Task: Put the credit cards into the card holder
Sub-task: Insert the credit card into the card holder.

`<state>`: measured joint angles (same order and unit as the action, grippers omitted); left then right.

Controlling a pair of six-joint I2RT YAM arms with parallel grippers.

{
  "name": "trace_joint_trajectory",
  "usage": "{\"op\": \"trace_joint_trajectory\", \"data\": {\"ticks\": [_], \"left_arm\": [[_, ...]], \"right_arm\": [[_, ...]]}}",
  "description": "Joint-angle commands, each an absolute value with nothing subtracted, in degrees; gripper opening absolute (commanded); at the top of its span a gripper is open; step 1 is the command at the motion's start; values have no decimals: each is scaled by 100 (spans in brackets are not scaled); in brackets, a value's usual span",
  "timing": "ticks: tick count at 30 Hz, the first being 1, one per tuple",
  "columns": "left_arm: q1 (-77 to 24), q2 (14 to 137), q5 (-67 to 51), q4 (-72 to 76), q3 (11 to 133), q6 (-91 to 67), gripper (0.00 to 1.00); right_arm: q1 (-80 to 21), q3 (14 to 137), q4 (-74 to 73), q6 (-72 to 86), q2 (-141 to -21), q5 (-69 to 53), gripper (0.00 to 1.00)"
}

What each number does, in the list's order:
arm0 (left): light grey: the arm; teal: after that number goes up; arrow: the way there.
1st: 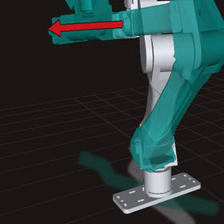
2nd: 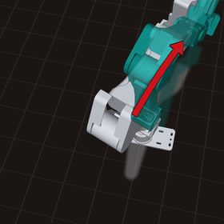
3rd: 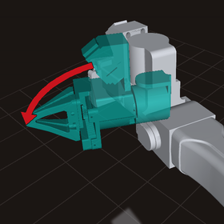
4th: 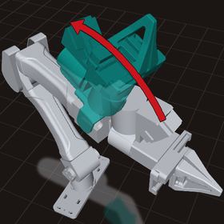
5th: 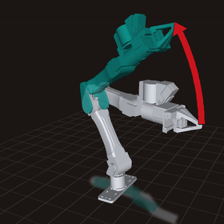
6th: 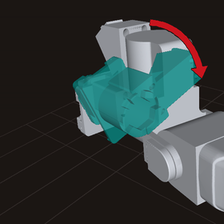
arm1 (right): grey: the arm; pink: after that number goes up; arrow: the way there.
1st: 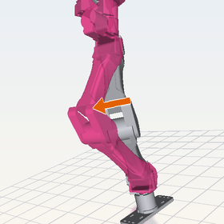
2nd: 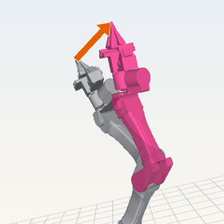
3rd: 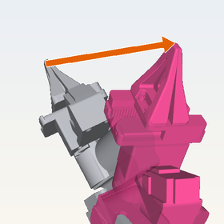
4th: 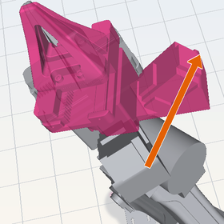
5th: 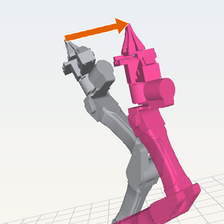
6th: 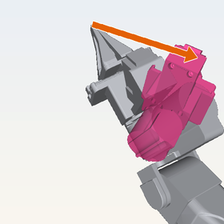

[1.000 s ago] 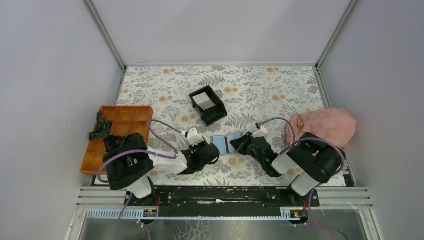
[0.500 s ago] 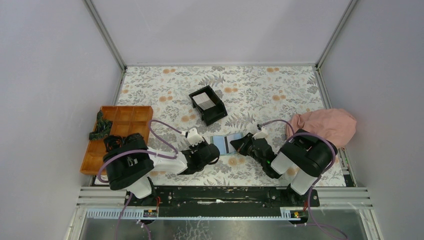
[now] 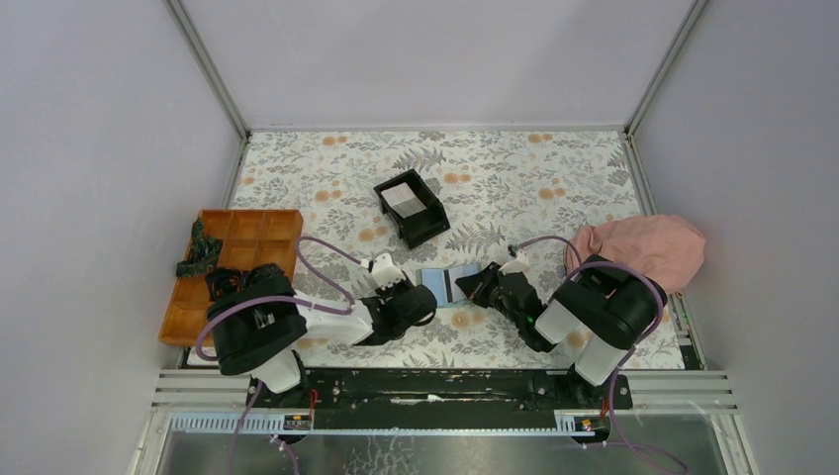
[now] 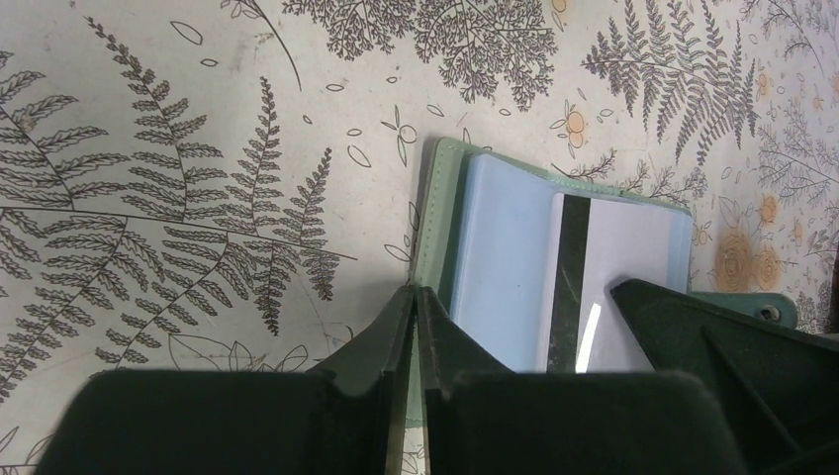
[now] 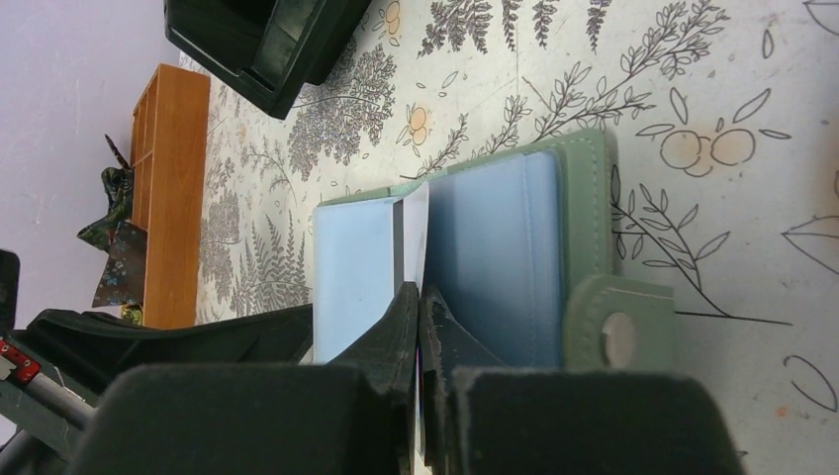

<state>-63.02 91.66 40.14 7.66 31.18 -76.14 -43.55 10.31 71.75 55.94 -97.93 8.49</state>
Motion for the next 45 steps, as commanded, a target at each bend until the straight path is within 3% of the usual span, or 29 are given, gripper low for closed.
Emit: {"op": "trace_joint_trajectory", "data": {"ticks": [1, 8, 20, 28, 32, 45], "left_arm": [[-6391, 9809, 2869, -409, 2869, -7410, 12], [-6392, 9836, 2874, -400, 2880, -7392, 12], [-6396, 9876, 2861, -316, 2873, -7359, 12], [-6395, 9971, 2822, -193, 2877, -7324, 12], [-6393, 9997, 2810, -140, 2890, -7313, 12], [-6396, 9916, 2757, 93, 2756, -7292, 11]], "right_arm": [[-4394, 1184, 5987, 5249, -9852, 844, 3], [-4536, 1371, 5490, 5061, -9735, 922, 16], [-4781, 1549, 5056, 4817, -9634, 877, 22], [-5019, 1771, 4380, 4536, -9156, 983, 35], [-5081, 1853, 4070, 4413, -8948, 1020, 47], [-5267, 2432, 3401, 4302, -9203, 1071, 53]]}}
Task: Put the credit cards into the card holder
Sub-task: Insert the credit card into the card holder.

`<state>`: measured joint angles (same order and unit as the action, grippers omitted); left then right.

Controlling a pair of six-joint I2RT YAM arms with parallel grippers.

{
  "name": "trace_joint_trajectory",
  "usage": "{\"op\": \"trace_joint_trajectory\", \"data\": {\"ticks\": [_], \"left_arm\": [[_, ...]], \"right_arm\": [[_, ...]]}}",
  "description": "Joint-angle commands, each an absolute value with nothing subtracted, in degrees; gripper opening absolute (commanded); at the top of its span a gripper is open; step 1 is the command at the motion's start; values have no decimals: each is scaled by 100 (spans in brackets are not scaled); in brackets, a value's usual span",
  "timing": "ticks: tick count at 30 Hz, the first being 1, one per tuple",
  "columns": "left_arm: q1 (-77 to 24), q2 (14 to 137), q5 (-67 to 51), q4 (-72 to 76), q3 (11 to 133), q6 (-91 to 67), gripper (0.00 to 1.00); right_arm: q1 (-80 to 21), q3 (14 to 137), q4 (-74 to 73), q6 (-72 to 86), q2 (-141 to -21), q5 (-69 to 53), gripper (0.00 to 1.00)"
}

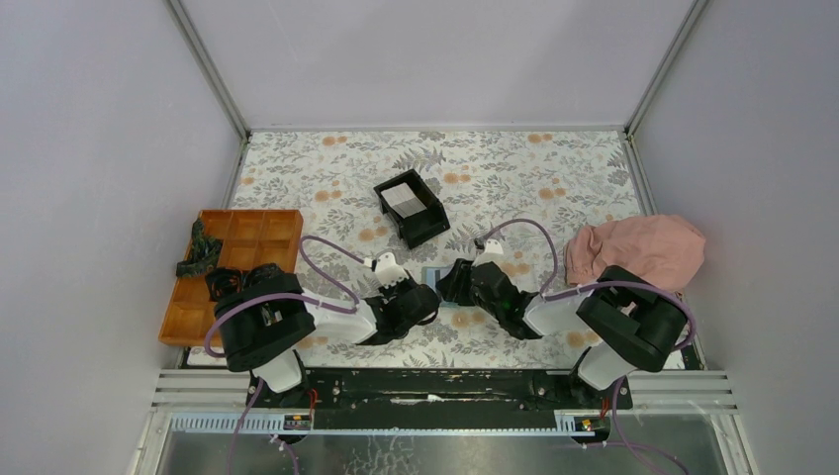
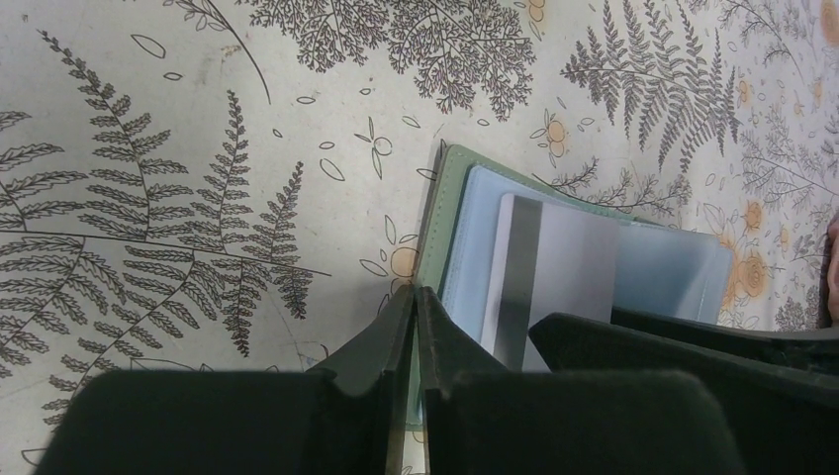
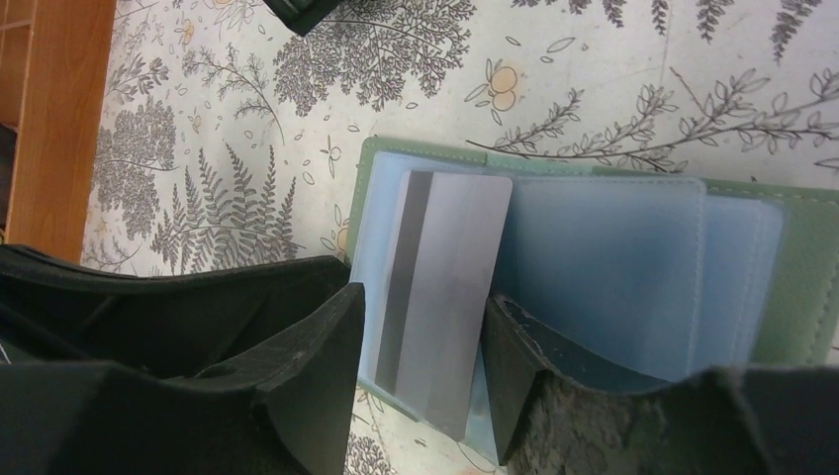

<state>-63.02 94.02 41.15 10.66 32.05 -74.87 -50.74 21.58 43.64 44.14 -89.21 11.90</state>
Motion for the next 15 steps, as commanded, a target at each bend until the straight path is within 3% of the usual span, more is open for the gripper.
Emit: {"op": "trace_joint_trajectory", "data": {"ticks": [1, 15], "left_arm": [[-6394, 9898, 2745, 164, 2726, -7285, 11], [-6392, 9745, 2755, 349, 2514, -7284, 11]], "right_arm": [[-5287, 2531, 3328, 4305, -9263, 1067, 54], [-5614, 3388, 2488, 4358, -10041, 1210, 55]]}}
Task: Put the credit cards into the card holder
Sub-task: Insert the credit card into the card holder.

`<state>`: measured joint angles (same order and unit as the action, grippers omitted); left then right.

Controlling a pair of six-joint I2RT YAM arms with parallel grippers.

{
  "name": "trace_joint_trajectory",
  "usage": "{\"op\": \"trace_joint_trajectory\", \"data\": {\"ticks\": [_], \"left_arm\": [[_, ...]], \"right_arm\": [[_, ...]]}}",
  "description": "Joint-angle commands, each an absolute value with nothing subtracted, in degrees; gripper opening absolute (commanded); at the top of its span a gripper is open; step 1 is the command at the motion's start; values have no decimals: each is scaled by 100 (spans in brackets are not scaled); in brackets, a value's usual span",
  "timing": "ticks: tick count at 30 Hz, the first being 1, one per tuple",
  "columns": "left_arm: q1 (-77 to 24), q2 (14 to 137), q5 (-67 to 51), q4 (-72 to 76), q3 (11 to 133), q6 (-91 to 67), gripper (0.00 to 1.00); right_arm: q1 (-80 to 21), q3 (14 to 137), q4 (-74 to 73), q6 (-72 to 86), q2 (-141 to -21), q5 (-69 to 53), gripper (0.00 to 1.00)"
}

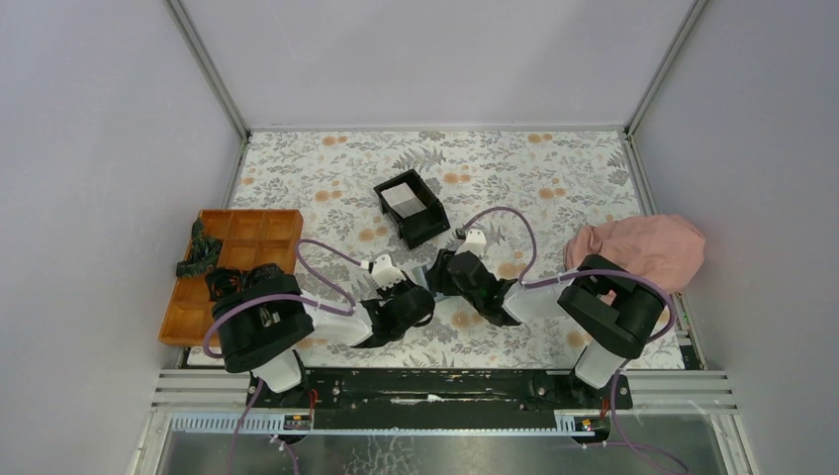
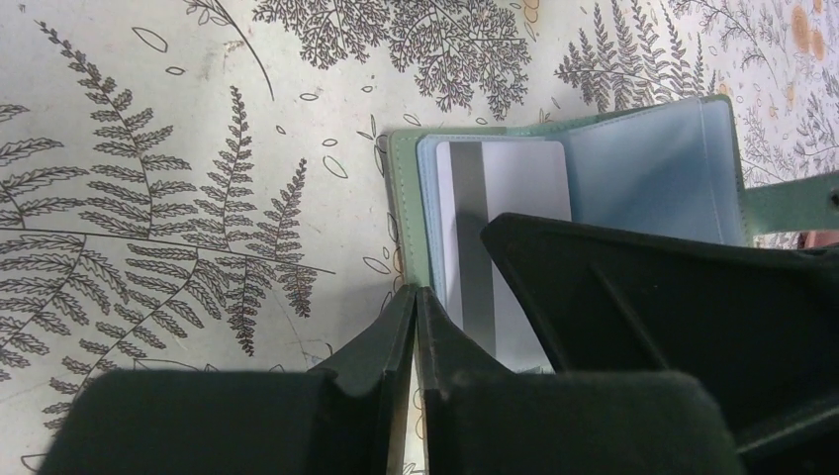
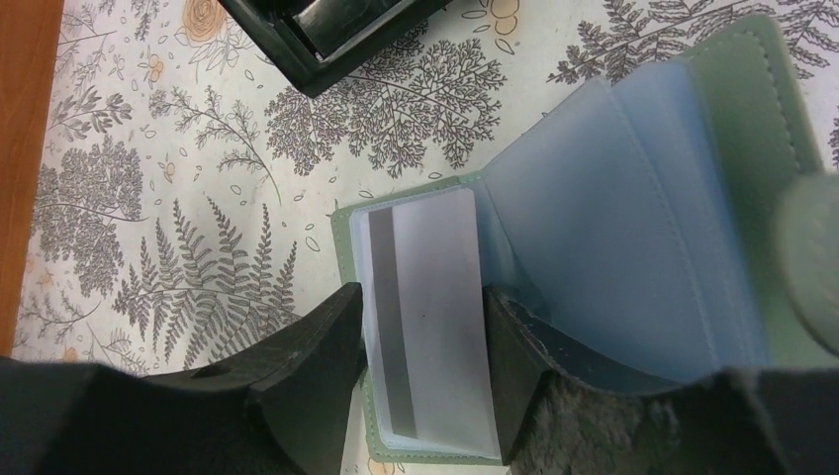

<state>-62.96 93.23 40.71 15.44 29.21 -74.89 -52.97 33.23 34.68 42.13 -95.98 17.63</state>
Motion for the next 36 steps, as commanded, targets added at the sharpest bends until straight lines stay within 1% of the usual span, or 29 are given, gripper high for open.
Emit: {"op": "trace_joint_trajectory", "data": {"ticks": [1, 4, 14, 22, 32, 36], "left_arm": [[-6395, 9760, 2759, 347, 2523, -7283, 11], [-6390, 9764, 2768, 317, 2516, -7293, 11], [-6350, 9568, 2988, 6, 2493, -7357, 11], [-6320, 9504, 3050, -166, 2553, -7339, 11], [-6321, 9418, 3111, -304, 2592, -7335, 12], [-6324, 9431, 3106, -333, 2611, -7327, 12]], "right_arm": [[-5634, 3402, 2437, 4372, -10055, 1231, 55], [-5639, 3320, 2368, 4353, -9953, 1339, 55], [-5634, 3219, 1679, 4086, -9072, 1681, 56], [-5640, 2997, 1699, 4052, -8643, 1848, 56], [-5626, 3050, 1441, 3897, -8205, 2258, 57], [-5547, 3086, 1658, 3820, -8346, 2209, 57]]}}
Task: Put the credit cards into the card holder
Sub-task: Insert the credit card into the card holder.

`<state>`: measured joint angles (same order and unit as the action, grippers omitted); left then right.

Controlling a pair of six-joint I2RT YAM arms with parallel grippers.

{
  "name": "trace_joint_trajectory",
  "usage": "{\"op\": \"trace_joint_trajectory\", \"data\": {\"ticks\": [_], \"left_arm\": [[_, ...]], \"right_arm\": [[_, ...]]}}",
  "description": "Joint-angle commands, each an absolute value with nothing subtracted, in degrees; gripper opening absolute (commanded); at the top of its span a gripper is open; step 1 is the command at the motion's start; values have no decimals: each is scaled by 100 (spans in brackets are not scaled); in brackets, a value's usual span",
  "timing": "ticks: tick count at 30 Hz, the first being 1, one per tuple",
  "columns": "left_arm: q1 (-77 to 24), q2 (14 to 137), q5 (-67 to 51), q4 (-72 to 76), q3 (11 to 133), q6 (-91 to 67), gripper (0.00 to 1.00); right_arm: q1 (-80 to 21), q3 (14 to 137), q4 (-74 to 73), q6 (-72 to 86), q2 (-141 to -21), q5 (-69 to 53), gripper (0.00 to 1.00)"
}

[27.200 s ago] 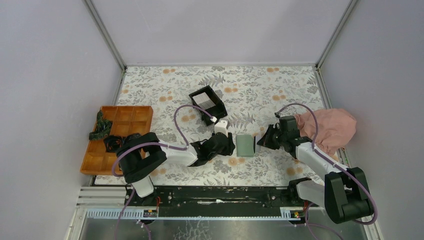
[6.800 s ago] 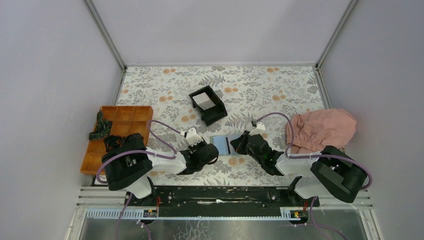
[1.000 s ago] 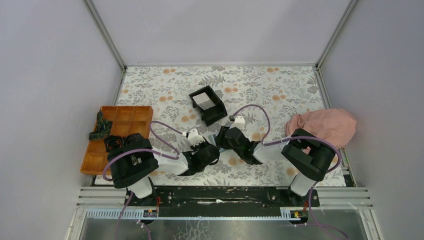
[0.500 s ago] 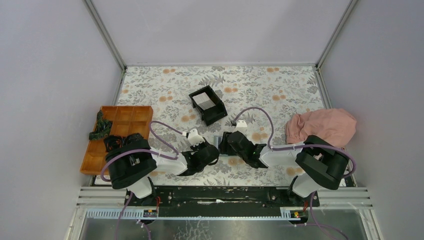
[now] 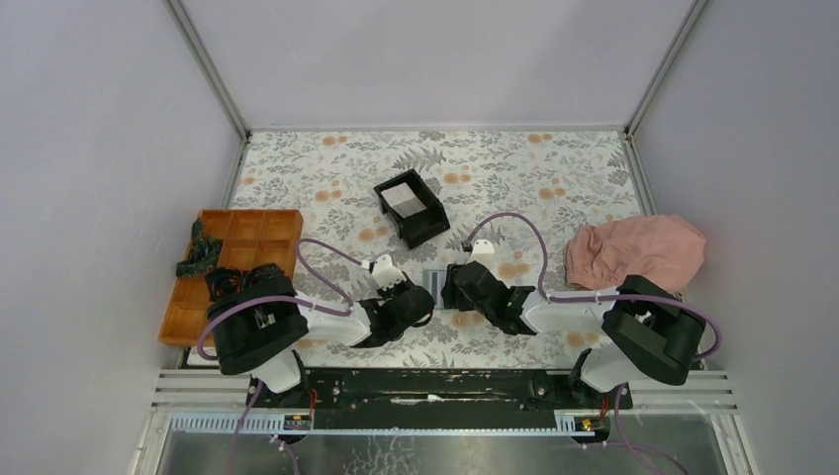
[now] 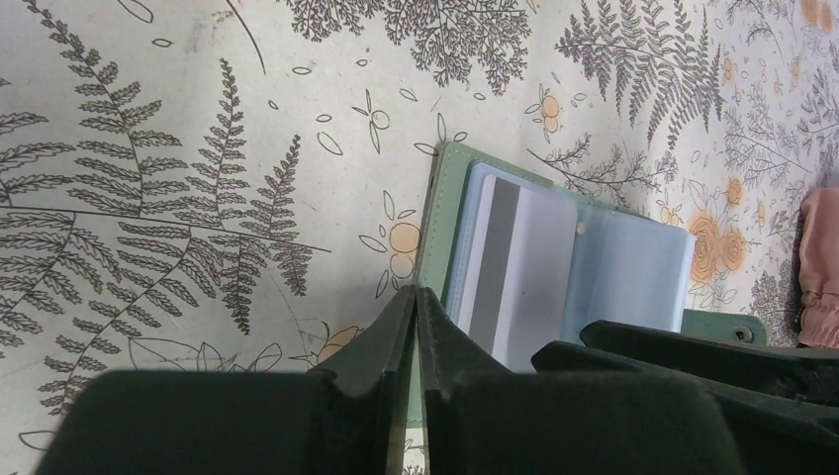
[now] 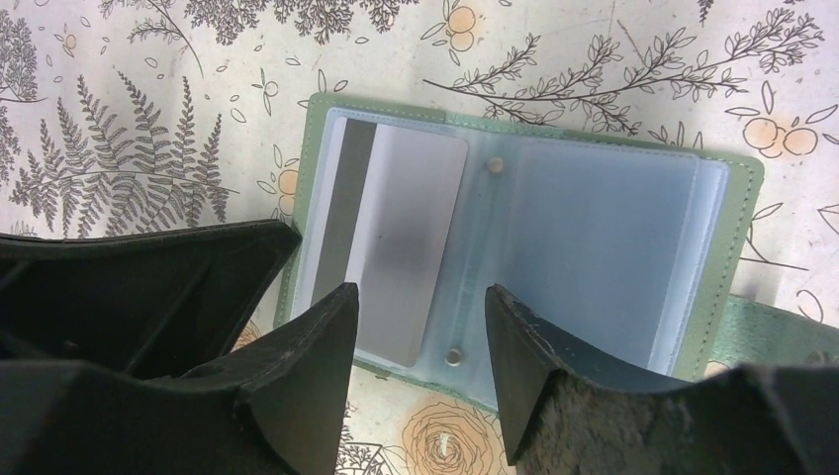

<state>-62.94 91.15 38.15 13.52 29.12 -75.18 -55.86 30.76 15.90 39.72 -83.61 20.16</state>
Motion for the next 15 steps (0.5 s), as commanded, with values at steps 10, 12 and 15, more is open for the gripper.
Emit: {"op": "trace_joint_trajectory", "data": {"ticks": [10, 12, 15], "left_arm": [[-6318, 9457, 3082, -247, 2551, -7330, 12], [-6326, 9488, 3065, -209, 2545, -7330, 12], [-6321, 9533, 3036, -172, 2523, -7338, 12]], "right_arm": [[-5400, 3164, 2215, 3849, -8674, 2011, 45], [-5397, 3128, 2314, 3851, -8654, 2013, 42], [-5397, 3083, 2412, 3853, -8569, 2035, 39]]}}
